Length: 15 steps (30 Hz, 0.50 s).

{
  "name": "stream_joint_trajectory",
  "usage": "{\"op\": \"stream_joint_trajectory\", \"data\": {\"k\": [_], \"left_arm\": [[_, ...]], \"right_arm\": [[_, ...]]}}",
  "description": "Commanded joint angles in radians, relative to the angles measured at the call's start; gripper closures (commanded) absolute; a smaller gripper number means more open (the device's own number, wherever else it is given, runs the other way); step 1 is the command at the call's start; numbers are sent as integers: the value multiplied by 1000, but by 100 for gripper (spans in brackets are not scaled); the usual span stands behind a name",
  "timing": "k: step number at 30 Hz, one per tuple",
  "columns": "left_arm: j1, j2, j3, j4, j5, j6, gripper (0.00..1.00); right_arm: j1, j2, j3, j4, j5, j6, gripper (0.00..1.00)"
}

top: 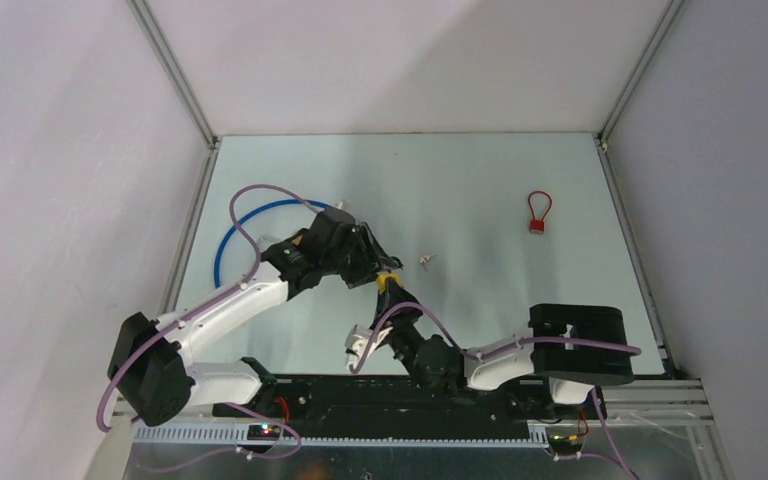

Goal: Unlock with the key

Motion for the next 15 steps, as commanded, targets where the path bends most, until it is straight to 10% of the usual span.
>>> {"op": "stream_joint_trajectory", "data": {"k": [1,5,15], "left_arm": [[2,-44,23,35,42,-21,37],[9,-87,2,36,17,-55,23],[8,-33,30,43,60,-86,27]], "right_arm": [[6,-107,35,112,-86,69,100],[-2,-174,13,59,-113,151,100],[-10,-244,-10,9,-162,245,100]]}}
